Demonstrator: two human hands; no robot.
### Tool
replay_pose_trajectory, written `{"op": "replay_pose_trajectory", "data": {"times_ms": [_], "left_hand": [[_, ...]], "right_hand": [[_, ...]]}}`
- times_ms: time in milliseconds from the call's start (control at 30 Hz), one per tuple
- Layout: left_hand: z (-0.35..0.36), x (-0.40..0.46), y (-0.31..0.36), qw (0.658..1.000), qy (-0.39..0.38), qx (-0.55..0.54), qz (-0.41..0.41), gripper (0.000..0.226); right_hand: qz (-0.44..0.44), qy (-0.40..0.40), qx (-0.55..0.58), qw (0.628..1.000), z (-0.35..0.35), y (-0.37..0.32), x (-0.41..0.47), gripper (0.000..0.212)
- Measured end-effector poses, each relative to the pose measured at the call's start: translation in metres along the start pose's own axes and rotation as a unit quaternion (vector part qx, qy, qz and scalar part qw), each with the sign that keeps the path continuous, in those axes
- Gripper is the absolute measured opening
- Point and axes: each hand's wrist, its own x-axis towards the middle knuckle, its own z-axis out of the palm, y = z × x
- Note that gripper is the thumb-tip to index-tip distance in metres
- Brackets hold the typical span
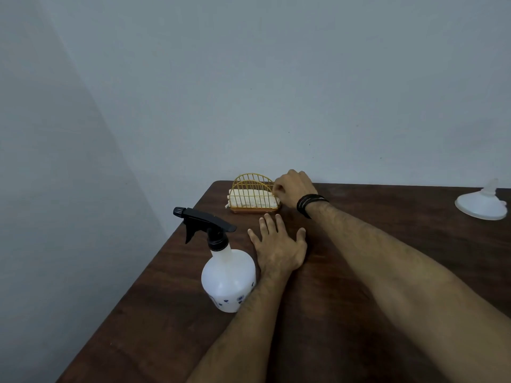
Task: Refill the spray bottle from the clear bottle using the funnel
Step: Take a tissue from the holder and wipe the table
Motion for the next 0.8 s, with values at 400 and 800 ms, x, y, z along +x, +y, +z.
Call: {"op": "replay_pose_trajectory", "data": {"times_ms": [400,800], "left_hand": [[0.0003,-0.0003,-0.0013,1.000,0.003,-0.006,0.000,0.084],[-0.0020,-0.0009,-0.0014,1.000,-0.002,-0.005,0.001,0.084]], "right_hand": [[0.067,0.034,0.143,0.987,-0.0026,0.0017,0.0013,0.012],[0.114,0.017,0.273,0.955,0.0034,0.0044,0.0000,0.025]]}}
